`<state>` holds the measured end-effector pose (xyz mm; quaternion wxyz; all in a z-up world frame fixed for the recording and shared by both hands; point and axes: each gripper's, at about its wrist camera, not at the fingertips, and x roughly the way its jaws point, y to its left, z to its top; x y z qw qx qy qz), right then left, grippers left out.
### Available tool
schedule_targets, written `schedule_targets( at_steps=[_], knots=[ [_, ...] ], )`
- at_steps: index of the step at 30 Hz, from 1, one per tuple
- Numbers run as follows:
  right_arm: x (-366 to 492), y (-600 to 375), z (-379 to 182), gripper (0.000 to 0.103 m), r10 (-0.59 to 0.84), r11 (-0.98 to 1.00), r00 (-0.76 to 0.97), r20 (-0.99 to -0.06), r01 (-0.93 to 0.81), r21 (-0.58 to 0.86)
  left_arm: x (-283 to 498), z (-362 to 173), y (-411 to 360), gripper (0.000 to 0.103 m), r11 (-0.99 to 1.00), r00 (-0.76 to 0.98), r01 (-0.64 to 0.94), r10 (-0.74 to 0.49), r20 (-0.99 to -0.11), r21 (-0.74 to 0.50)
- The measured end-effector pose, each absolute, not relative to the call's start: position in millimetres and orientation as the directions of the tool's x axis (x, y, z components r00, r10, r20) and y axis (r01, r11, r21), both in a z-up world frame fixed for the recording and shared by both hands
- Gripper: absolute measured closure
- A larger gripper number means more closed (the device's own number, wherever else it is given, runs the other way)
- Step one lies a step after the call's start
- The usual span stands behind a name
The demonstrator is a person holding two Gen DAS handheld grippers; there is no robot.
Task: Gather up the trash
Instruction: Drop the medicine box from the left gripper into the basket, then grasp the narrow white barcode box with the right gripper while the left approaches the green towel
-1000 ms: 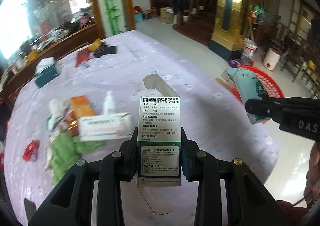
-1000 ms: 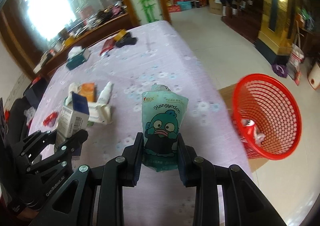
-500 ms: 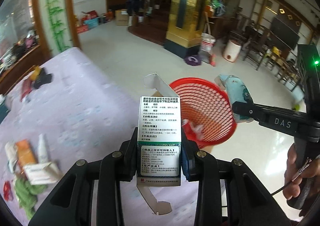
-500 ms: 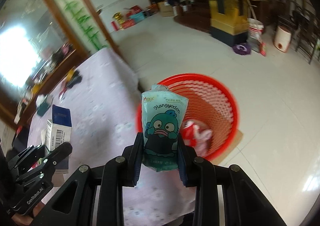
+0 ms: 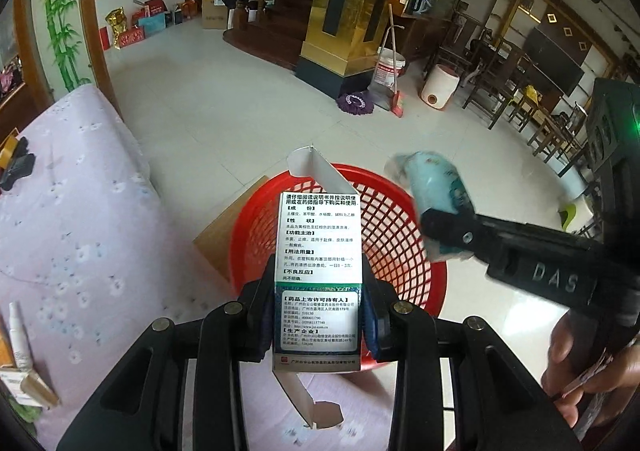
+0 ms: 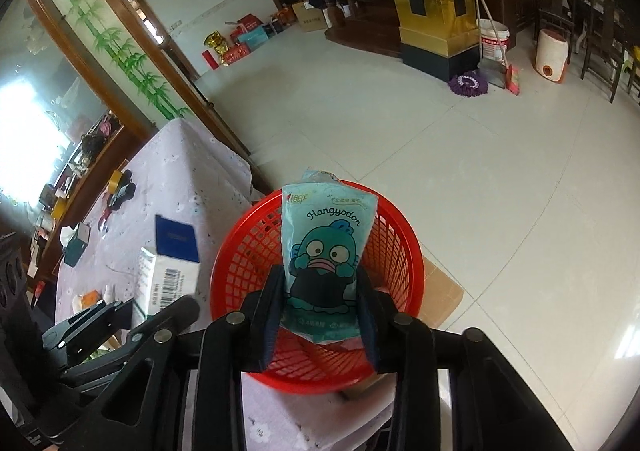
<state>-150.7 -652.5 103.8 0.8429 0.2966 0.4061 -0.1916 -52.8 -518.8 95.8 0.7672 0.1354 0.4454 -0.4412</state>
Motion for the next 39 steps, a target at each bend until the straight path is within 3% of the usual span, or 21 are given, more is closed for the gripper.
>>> schedule_targets(
  at_steps=[1,3,18,34,39],
  knots=[
    [-147.8,-654.4,101.8,0.055,-0.077,0.753,0.591,-0.803,0.562,0.342,-51.3,94.5,-521.2,0.053,0.577,0.210,0.795,-0.553,-0.806,-0.189],
    [-143.8,-659.6,98.4,0.050,-0.070,0.751,0.587,-0.807,0.563,0.345,-49.4,95.8,-521.2,0.046,0.579,0.210,0.789,-0.568,-0.796,-0.205],
    [-135.5,-643.9,121.7,0.050,-0.048,0.768,0.626,-0.779,0.522,0.372,-53.3,118.7,-437.4,0.042,0.655,0.340,0.741,-0.555,-0.759,-0.148],
    [-61.4,-483.0,116.8,0.050,0.175,0.907,0.576,-0.798,0.220,0.358,-29.6,115.1,-241.1,0.042,0.857,0.473,0.481,-0.432,-0.768,-0.186],
    [-29.6,-422.3,110.5,0.041,0.251,0.940,0.528,-0.811,0.066,0.334,-22.8,103.8,-167.7,0.042,0.916,0.507,0.354,-0.358,-0.784,-0.189]
  ],
)
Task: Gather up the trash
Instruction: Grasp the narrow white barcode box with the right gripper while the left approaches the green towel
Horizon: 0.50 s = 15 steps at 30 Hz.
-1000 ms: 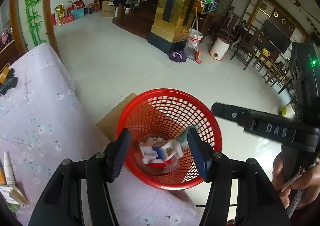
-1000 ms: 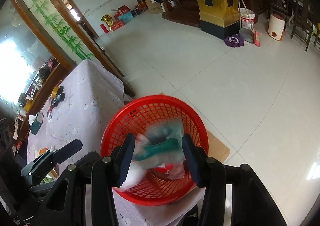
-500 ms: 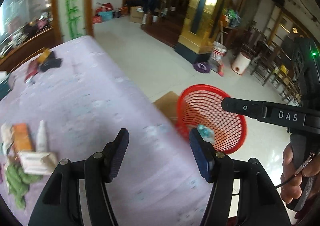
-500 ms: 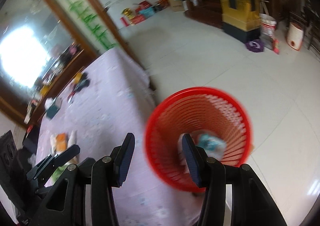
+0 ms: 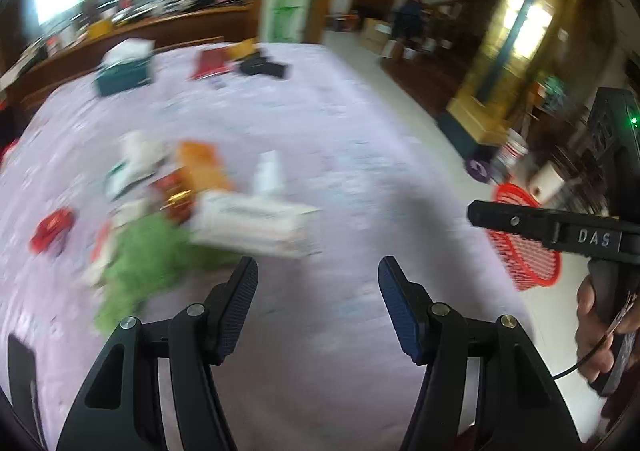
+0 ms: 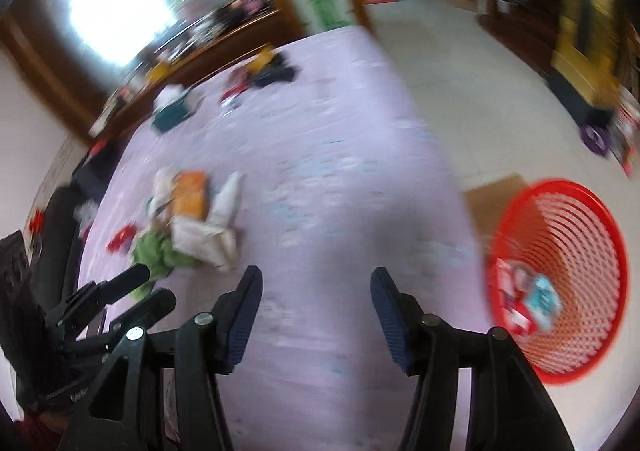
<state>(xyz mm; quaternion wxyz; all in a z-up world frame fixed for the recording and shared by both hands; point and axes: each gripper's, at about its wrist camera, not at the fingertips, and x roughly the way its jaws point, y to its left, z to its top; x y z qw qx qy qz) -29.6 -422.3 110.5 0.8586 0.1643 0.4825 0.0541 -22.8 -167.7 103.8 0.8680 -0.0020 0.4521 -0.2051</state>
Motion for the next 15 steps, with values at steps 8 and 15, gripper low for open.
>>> schedule_targets(
  at_steps=[8,15],
  knots=[
    [37.3,-344.2,79.6,0.041,0.351,0.931,0.434,-0.830,-0.065,0.360,-11.9,86.0,-72.9,0.042,0.973,0.541,0.165,-0.225,-0.810,-0.160],
    [71.4,-306.0,52.3,0.041,0.340,0.939,0.413,-0.845,-0.103,0.327,-2.2,71.9,-44.5,0.042,0.969,0.520,0.181,-0.240,-0.820,-0.168]
  ],
)
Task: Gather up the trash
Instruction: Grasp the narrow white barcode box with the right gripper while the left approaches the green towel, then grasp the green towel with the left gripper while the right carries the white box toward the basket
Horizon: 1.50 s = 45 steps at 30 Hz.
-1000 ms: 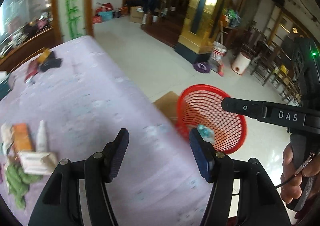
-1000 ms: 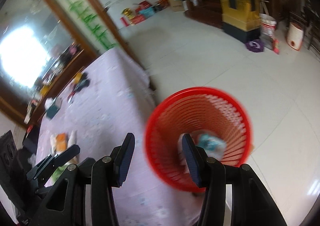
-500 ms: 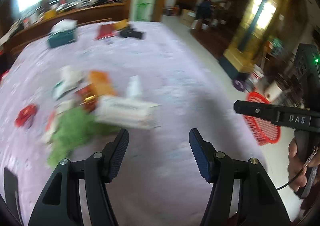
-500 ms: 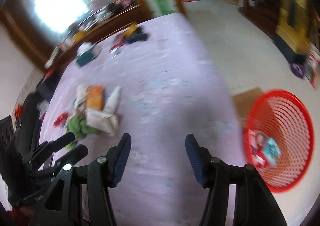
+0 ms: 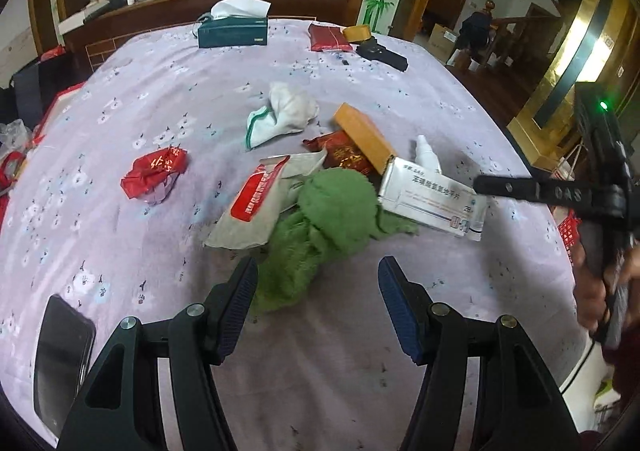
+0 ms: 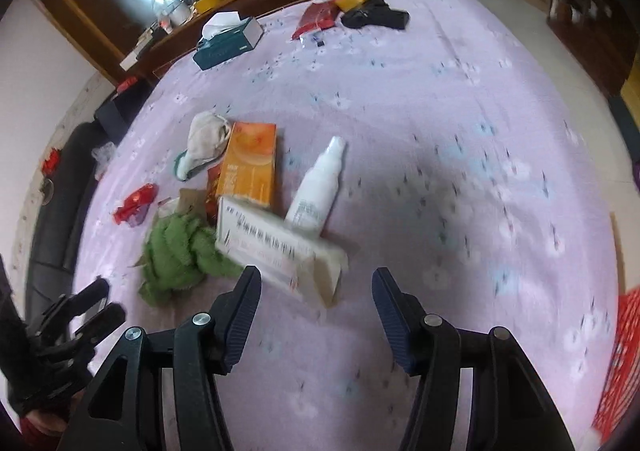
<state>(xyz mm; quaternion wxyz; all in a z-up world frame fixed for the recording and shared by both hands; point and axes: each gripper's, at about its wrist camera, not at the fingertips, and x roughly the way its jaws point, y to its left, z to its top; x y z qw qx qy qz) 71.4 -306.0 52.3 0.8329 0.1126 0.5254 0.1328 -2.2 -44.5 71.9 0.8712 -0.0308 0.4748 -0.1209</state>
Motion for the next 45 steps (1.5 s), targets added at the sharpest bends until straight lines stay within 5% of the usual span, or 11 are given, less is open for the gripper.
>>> schedule_targets(
  at_steps=[9,14,25,26,28,31,38,40,45],
  knots=[
    [111.9,-297.1,25.7,0.041,0.457,0.889,0.293,-0.840,-0.187,0.419,27.6,54.2,-56.2,0.042,0.953,0.487,0.269,-0.262,-0.833,-0.143],
    [87.7,-280.8,27.5,0.061,0.498,0.858,0.213,-0.841,-0.262,0.442,38.5,45.5,-65.9,0.042,0.946,0.477,0.308,-0.242,-0.845,-0.097],
    [85.1,-265.7,26.2,0.057,0.512,0.848,0.213,-0.832,-0.279,0.450,66.5,22.1,-87.9,0.036,0.923,0.435,0.366,-0.280,-0.856,-0.117],
    [85.8,-264.3,24.5,0.057,0.506,0.851,0.210,-0.837,-0.277,0.446,67.8,19.5,-89.9,0.037,0.926,0.432,0.361,-0.273,-0.860,-0.112],
    [87.1,-260.0,20.2,0.058,0.491,0.859,0.202,-0.847,-0.273,0.433,67.1,18.2,-91.2,0.054,0.923,0.427,0.359,-0.292,-0.856,-0.136],
    [88.3,-251.6,17.5,0.059,0.484,0.863,0.196,-0.853,-0.271,0.427,60.7,20.8,-89.1,0.060,0.928,0.441,0.345,-0.295,-0.848,-0.143],
    [80.8,-256.3,22.7,0.068,0.465,0.883,0.252,-0.849,-0.197,0.425,33.6,35.9,-65.8,0.062,0.942,0.476,0.280,-0.305,-0.825,-0.187],
    [72.8,-259.3,31.3,0.085,0.461,0.887,0.288,-0.839,-0.183,0.424,23.1,42.9,-63.3,0.062,0.945,0.498,0.274,-0.299,-0.814,-0.179],
    [46.8,-264.1,50.1,0.087,0.431,0.902,0.346,-0.833,-0.162,0.399,1.4,57.9,-68.5,0.062,0.949,0.544,0.282,-0.280,-0.791,-0.142]
  ],
)
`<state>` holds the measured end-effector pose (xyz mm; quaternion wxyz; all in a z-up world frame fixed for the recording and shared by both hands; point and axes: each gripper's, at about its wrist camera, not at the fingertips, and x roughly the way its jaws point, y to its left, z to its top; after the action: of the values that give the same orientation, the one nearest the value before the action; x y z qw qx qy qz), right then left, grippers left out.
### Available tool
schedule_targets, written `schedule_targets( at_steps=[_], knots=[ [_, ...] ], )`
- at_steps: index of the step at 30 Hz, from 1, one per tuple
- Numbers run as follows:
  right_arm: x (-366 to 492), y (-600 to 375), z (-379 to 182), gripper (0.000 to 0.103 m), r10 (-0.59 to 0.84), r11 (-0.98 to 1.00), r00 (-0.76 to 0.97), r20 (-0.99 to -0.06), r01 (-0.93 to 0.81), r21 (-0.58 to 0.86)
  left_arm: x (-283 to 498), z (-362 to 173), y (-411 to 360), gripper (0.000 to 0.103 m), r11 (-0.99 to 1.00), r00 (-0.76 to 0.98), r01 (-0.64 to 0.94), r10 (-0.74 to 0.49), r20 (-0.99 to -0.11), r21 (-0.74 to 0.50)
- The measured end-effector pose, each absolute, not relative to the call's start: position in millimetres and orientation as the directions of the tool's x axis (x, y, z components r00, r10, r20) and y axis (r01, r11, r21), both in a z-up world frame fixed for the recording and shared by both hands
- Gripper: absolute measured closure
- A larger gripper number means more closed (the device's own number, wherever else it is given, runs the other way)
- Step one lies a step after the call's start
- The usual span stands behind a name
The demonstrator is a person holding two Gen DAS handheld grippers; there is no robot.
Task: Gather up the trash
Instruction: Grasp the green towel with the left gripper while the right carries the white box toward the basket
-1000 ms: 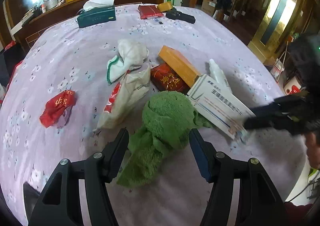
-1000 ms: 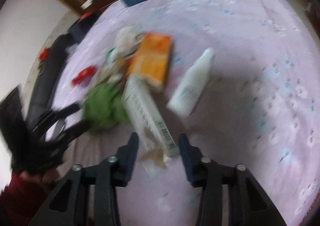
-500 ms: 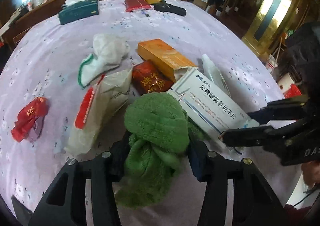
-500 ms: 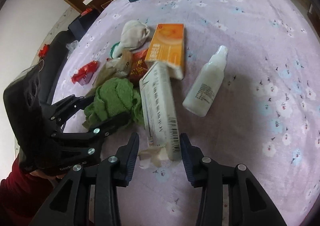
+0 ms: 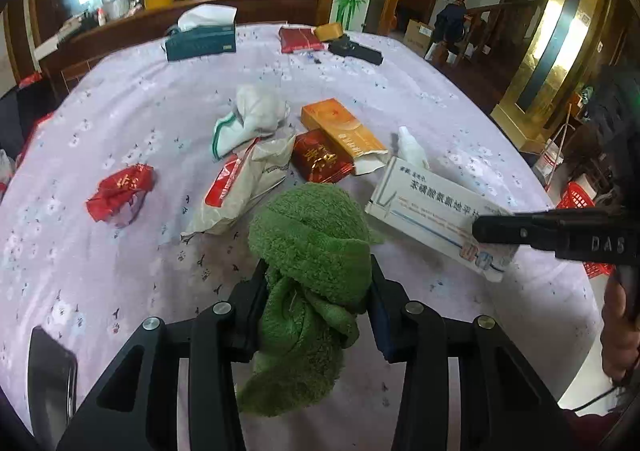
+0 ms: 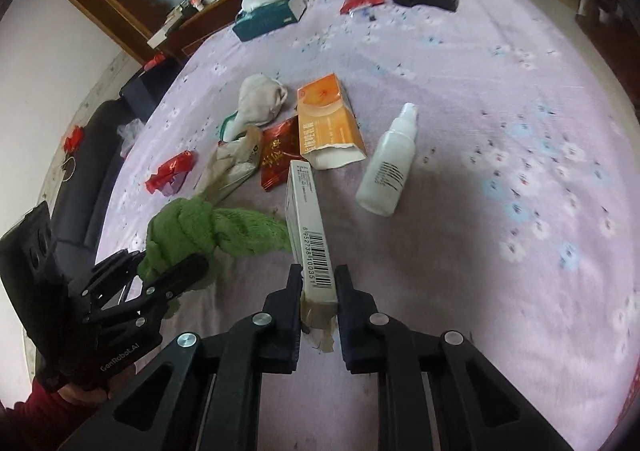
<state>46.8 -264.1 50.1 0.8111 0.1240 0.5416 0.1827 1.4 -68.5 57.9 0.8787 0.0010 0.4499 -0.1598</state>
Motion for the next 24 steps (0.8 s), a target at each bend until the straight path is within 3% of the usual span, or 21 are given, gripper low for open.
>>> schedule_targets(
  at_steps=[10,24],
  knots=[
    [-1.5,-270.5,69.9,0.087,0.381,0.924,0.424,-0.822,-0.153,0.349,-14.0,80.8,-89.9,0.062,0.930,0.567,0.341,-0.323,-0.758,-0.140],
    [-57.0,-335.6,110.8,0.087,0.305,0.930,0.568,-0.765,-0.006,0.366,-31.2,116.4,-153.2,0.062,0.864,0.572,0.491,-0.415,-0.707,-0.111]
  ],
)
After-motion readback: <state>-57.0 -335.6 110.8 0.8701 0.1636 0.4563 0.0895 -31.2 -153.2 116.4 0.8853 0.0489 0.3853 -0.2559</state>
